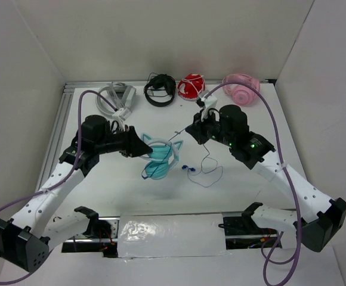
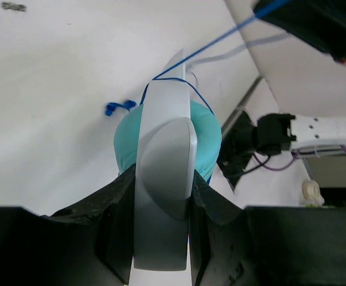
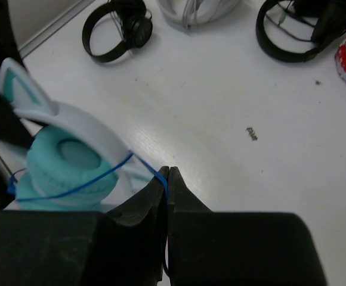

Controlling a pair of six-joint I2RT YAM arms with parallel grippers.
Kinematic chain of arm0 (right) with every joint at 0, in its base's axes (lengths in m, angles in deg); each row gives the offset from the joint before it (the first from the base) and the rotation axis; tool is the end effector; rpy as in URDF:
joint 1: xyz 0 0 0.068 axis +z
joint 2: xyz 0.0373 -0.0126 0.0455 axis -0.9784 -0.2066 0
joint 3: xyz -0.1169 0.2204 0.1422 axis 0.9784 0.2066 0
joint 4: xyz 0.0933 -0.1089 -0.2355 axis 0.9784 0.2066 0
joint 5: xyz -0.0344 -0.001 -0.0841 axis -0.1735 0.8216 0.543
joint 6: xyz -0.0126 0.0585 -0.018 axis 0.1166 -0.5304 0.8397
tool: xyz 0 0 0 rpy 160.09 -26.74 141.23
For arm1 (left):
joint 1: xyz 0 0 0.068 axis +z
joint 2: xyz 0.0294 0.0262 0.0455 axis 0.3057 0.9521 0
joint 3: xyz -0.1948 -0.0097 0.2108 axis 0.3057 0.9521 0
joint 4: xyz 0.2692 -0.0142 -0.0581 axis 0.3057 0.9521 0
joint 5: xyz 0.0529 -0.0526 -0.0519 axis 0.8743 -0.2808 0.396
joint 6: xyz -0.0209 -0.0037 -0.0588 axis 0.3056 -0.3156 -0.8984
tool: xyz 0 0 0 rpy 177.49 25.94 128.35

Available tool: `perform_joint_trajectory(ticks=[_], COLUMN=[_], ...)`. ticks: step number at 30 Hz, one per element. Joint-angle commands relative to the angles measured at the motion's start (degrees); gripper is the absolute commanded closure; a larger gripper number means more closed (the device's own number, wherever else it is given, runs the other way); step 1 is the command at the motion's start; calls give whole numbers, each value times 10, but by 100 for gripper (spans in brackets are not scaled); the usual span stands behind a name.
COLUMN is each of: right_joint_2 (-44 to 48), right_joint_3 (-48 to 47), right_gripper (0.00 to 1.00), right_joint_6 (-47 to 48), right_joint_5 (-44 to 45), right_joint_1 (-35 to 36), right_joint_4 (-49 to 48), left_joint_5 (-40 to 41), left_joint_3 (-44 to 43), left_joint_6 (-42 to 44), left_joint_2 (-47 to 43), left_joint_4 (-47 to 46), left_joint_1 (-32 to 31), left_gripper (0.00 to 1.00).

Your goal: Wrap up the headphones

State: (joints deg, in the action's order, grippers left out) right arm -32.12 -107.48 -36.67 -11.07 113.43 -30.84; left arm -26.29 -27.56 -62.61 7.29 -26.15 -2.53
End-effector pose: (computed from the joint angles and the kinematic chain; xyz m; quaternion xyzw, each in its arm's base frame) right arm 0.2133 0.1622 0.3890 -0.2817 0.7495 0.2629 0.5383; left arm 0.2099 -0.1092 0.3430 0.1088 0.7900 -0.4788 0.3671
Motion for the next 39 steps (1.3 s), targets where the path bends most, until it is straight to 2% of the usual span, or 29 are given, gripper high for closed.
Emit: perform_joint_trajectory(ticks=[1, 6, 7, 10, 13, 18, 20, 26, 29, 31, 33, 34, 36, 37, 39], right_joint_2=[13, 17, 21, 28, 20, -11, -30, -75, -82, -75, -66, -50, -24, 4, 39], right_joint_3=[-50, -53, -45, -17, -8, -22, -33, -19, -8, 2, 21, 27, 65, 91, 118], right_gripper=[95, 95, 95, 93, 90, 81, 80, 78, 77, 74, 67, 67, 63, 62, 54], right_joint_6=[-13, -70, -86, -105, -131, -163, -164, -158, -127, -122, -118, -117, -113, -116, -113], right_joint_5=[19, -20, -36, -140, -249, -366, -379, -479, -455, -368, -296, -222, -166, -103, -54], right_joint_1=[19, 43, 47, 48, 49, 55, 55, 77, 85, 88, 88, 90, 90, 92, 92], right_joint_4=[49, 69, 66, 39, 10, -37, -34, -116, -122, -120, -117, -113, -131, -143, -157], left_joint_5=[86, 213, 264, 362, 407, 423, 425, 425, 405, 393, 372, 365, 353, 347, 332], left_joint_3=[-28, -25, -23, -21, -20, -13, -18, -18, -33, -45, -46, -43, -41, -38, -41], left_joint_6=[-24, -90, -100, -150, -192, -214, -225, -276, -287, -282, -261, -255, -233, -223, -201], left_joint_2=[14, 21, 21, 31, 35, 35, 37, 19, 10, 2, -7, -18, -30, -39, -46], left_joint_4=[-5, -33, -40, -63, -81, -127, -123, -144, -173, -189, -226, -240, -276, -290, -323], left_joint_1=[0, 0, 1, 1, -1, -1, -1, -1, -1, -1, -1, -1, -1, -1, -1], left_gripper=[100, 100, 100, 100, 100, 100, 100, 100, 100, 100, 100, 100, 100, 100, 100])
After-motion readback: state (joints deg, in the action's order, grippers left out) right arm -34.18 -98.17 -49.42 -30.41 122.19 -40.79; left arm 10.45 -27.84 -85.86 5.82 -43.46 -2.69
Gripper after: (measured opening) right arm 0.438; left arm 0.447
